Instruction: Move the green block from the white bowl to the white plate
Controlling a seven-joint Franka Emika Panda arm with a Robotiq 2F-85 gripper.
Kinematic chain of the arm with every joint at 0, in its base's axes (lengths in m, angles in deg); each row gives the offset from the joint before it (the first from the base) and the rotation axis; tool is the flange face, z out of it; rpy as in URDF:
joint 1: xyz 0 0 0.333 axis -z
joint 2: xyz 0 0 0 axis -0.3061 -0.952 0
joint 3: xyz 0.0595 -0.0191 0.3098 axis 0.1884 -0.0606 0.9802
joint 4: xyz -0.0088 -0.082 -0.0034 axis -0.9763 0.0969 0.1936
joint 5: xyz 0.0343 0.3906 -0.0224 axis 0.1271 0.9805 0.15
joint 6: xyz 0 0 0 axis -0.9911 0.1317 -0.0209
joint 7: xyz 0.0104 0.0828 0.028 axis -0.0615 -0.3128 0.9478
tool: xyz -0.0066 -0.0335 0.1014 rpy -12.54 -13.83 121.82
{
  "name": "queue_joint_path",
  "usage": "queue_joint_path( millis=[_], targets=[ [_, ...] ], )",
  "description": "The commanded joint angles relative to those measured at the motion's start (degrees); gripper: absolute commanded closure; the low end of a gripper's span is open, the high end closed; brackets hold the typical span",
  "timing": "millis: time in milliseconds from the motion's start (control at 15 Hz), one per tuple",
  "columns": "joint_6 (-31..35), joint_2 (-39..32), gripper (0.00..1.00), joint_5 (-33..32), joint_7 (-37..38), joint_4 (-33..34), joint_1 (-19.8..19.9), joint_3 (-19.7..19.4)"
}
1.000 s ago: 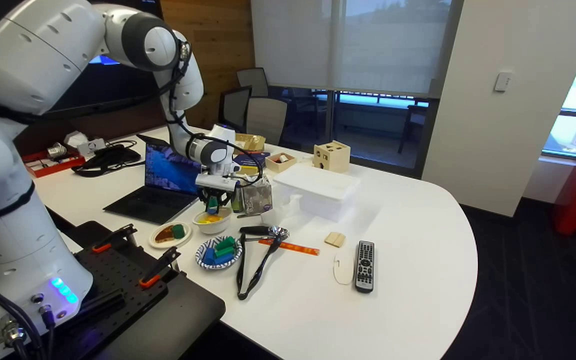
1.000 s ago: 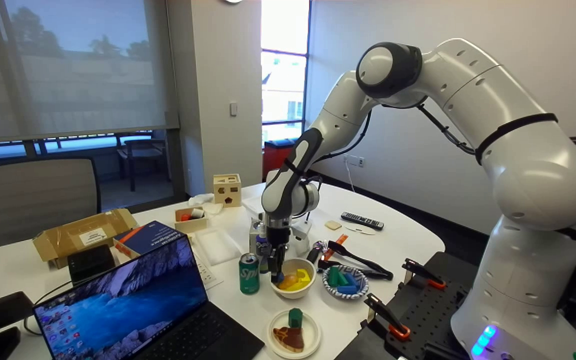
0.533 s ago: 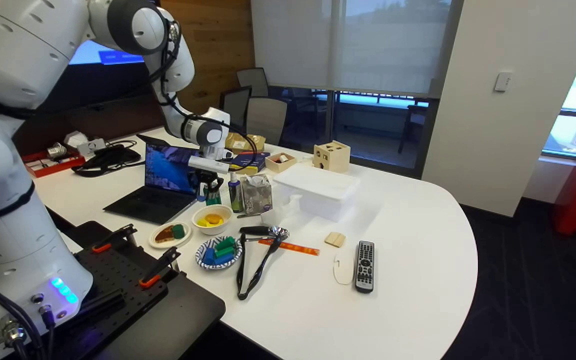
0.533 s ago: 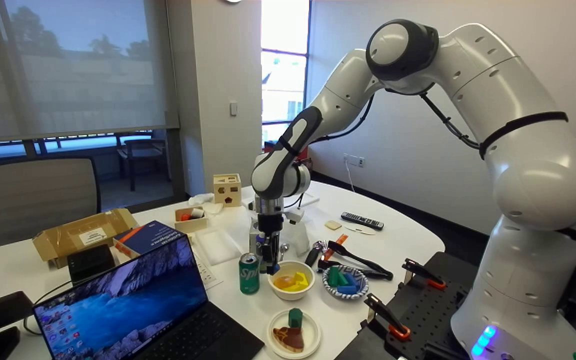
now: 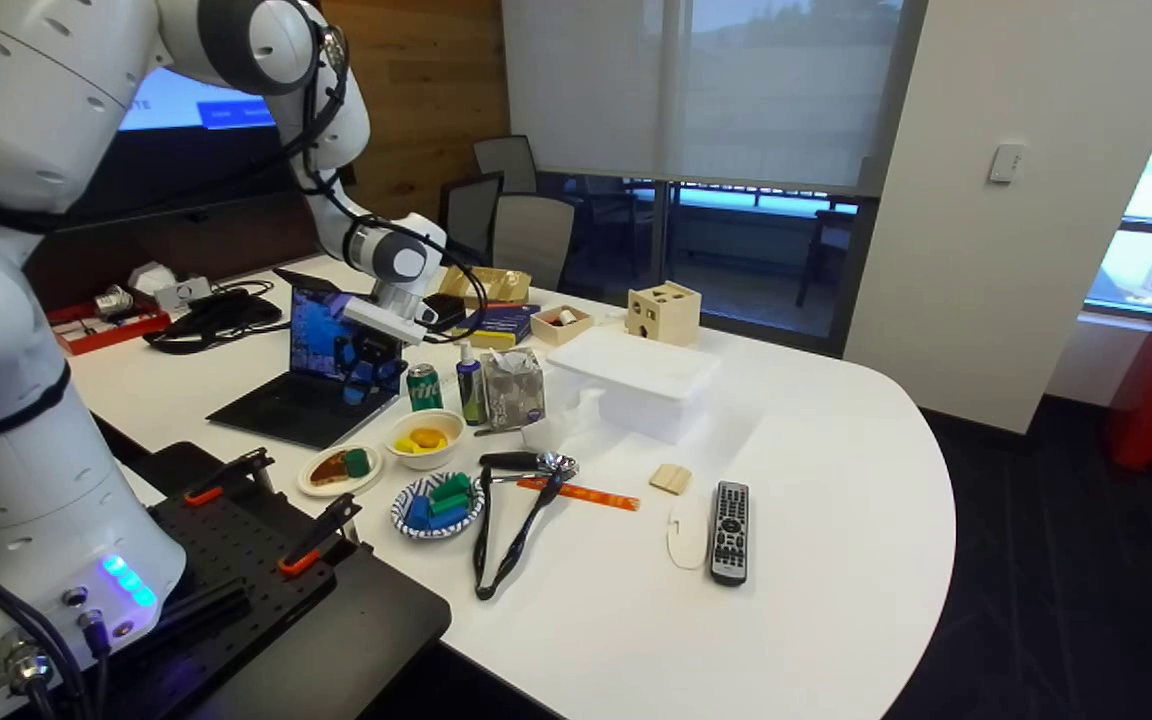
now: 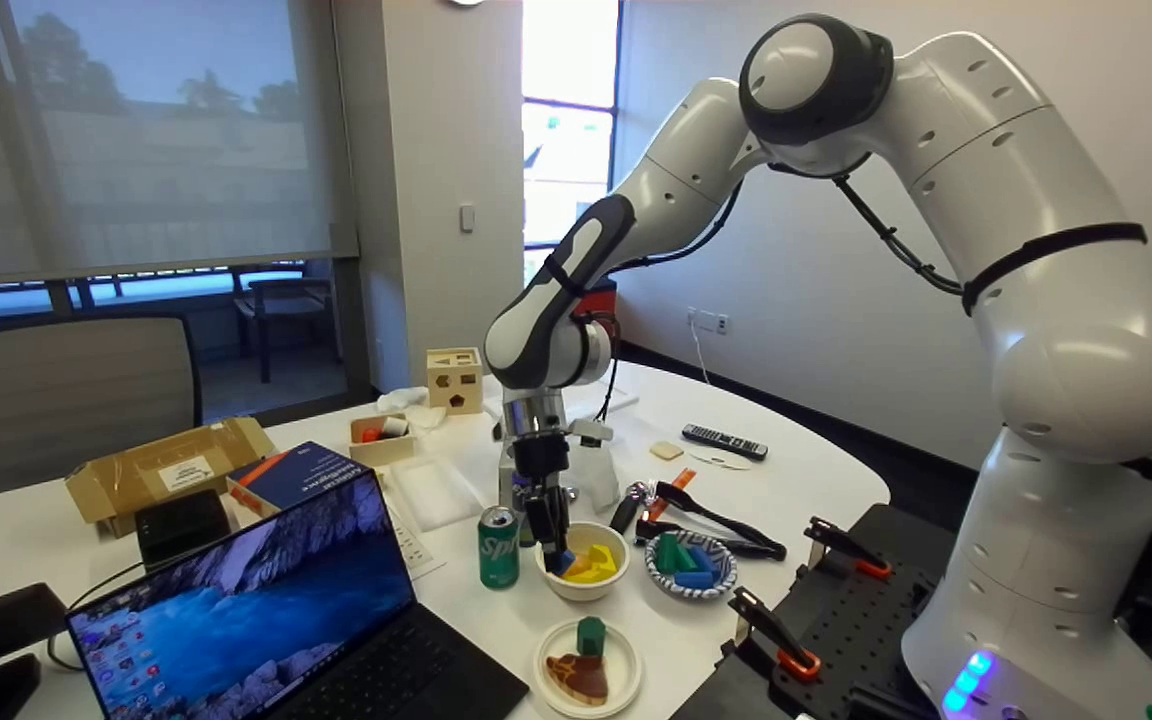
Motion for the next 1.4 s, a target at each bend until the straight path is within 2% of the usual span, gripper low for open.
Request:
queue_joint_path(
  millis=[0,467,1000,1067,1200,1333],
  targets=[
    [3.2,-3.3,0.84,2.7,0.3,0.2,-2.5,-0.9],
    [12.3,-7.9,0.84,0.4,5.0,-0.9,-5.6,-2.8],
    [12.3,-8.0,0.84,-2.9,12.4,-0.6,-8.4,-6.4],
    [12.3,-8.0,0.34,-3.2,12.9,-0.6,-8.6,-6.4],
    [12.4,-8.1,0.27,-3.6,13.3,-0.6,-8.7,-6.4],
    [12.7,-7.4,0.12,-4.0,12.7,-1.1,-8.7,-6.1]
  ],
)
